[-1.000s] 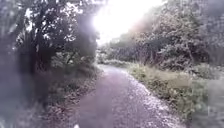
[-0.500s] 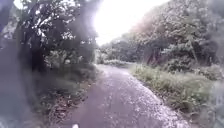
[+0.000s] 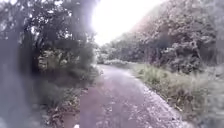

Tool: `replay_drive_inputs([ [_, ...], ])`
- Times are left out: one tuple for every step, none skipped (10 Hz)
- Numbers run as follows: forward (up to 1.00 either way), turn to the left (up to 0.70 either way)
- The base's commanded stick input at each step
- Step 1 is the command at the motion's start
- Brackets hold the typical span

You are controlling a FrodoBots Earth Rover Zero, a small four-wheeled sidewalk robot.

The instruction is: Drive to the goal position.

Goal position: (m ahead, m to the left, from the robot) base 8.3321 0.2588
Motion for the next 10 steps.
replay_drive_inputs([
  [0.85,-0.26],
  [0.85,-0.25],
  [0.85,0.01],
  [0.85,0.01],
  [0.85,0.01],
  [0.85,0.01],
  [0.85,0.01],
  [0.85,0.01],
  [0.85,0.01],
  [0.85,0.01],
])
